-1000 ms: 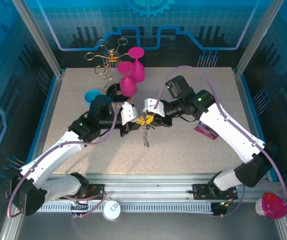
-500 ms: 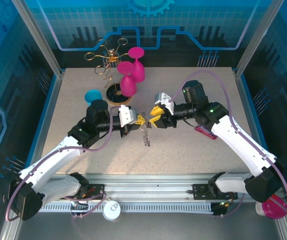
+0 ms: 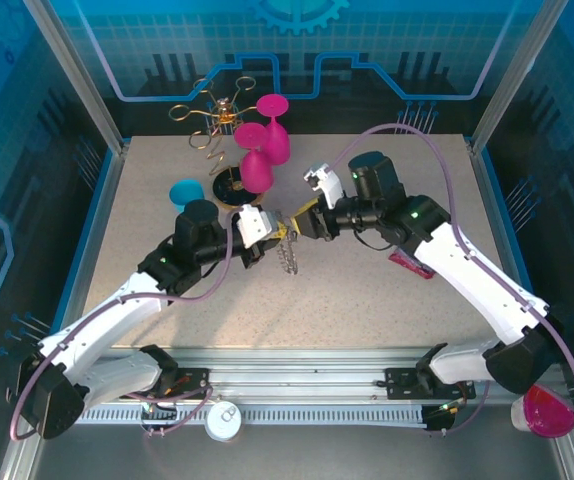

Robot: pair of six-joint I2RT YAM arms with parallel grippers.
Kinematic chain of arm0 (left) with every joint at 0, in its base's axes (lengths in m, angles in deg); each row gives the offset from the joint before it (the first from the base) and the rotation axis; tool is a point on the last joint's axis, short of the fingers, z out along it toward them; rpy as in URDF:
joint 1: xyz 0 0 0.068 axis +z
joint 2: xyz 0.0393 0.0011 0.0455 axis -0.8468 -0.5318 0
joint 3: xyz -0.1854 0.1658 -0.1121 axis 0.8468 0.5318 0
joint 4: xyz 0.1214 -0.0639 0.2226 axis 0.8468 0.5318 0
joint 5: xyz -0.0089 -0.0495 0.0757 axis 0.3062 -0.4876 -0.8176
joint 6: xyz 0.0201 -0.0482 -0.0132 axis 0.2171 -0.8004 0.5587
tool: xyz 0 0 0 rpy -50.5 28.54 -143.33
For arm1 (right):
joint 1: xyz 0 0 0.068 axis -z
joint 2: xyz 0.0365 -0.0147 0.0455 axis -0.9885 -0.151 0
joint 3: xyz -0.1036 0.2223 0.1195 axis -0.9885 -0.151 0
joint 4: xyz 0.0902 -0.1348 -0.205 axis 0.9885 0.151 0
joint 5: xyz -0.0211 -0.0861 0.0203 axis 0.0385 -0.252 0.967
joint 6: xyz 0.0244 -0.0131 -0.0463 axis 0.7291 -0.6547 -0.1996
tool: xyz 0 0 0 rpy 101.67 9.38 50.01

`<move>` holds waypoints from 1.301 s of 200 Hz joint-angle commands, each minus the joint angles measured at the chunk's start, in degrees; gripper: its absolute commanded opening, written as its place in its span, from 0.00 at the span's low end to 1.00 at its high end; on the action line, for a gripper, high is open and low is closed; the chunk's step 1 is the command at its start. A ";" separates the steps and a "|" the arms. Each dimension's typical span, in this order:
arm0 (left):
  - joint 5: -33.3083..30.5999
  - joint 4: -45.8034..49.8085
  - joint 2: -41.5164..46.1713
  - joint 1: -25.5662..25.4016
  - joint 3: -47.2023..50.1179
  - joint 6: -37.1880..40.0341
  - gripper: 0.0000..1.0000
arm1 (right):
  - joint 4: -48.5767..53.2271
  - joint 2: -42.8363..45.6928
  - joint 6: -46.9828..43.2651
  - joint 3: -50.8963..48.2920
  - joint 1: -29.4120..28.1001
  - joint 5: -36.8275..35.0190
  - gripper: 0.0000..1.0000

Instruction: Put the keys on the keyring

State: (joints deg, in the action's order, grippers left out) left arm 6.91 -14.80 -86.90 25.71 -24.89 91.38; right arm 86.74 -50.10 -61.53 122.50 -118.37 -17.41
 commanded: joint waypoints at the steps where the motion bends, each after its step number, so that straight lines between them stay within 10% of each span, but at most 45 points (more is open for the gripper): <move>1: -1.79 -0.16 -0.91 -0.41 -2.01 -1.00 0.00 | 5.92 -1.07 3.87 3.20 -1.75 -2.46 0.33; 260: -0.82 -0.61 -0.80 -0.54 -1.65 -2.42 0.00 | 12.10 -7.72 1.75 7.14 -1.66 -1.30 0.13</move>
State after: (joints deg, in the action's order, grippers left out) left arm 5.69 -13.75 -88.08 25.45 -24.89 89.89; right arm 97.10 -57.11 -59.52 128.25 -119.88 -19.99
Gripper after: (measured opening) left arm 0.049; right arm 0.150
